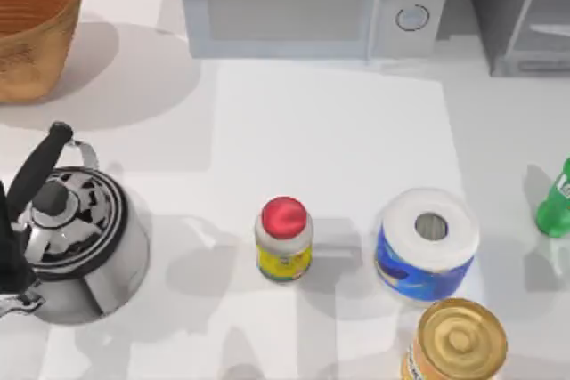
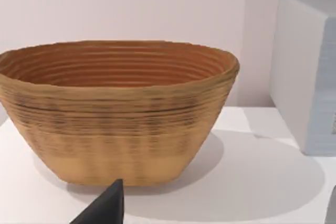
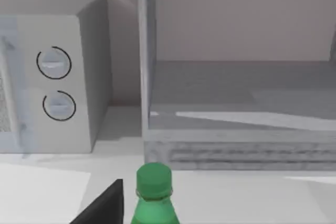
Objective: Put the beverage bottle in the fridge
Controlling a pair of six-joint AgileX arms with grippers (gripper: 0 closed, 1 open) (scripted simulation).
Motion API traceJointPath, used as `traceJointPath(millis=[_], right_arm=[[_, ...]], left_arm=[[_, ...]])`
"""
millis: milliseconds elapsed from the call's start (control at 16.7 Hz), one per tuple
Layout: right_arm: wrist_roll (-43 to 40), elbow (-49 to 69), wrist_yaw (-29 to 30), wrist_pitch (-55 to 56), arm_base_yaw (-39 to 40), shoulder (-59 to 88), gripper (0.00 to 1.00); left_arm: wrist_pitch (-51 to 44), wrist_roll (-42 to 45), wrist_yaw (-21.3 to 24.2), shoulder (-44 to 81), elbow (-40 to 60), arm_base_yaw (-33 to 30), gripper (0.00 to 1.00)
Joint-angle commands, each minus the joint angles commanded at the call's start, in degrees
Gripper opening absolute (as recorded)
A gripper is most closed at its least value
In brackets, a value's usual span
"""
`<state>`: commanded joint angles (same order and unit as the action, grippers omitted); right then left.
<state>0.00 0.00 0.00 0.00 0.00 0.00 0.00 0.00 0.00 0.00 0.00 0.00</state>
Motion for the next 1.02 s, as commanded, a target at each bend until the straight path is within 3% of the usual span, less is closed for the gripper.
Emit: traceJointPath(millis=[180,360,600,1020], right_arm=[[-0.48,0.15,-0.67,0.17,-0.26,0.69,1.0],[-4.12,1.55,-5.94,1.73,-2.55,6.22,1.0],[-12.63,5.6,-18.65,6.26,-8.4,22.06,1.0],[-30.3,15.56,-45.67,16.85,-20.19,62.91,1.0]], left_arm=[[0.0,0.0,0.0,0.0,0.0,0.0,1.0],[0.0,0.0,0.0,0.0,0.0,0.0,1.0],[0.0,0.0,0.0,0.0,0.0,0.0,1.0],[0.0,0.0,0.0,0.0,0.0,0.0,1.0]])
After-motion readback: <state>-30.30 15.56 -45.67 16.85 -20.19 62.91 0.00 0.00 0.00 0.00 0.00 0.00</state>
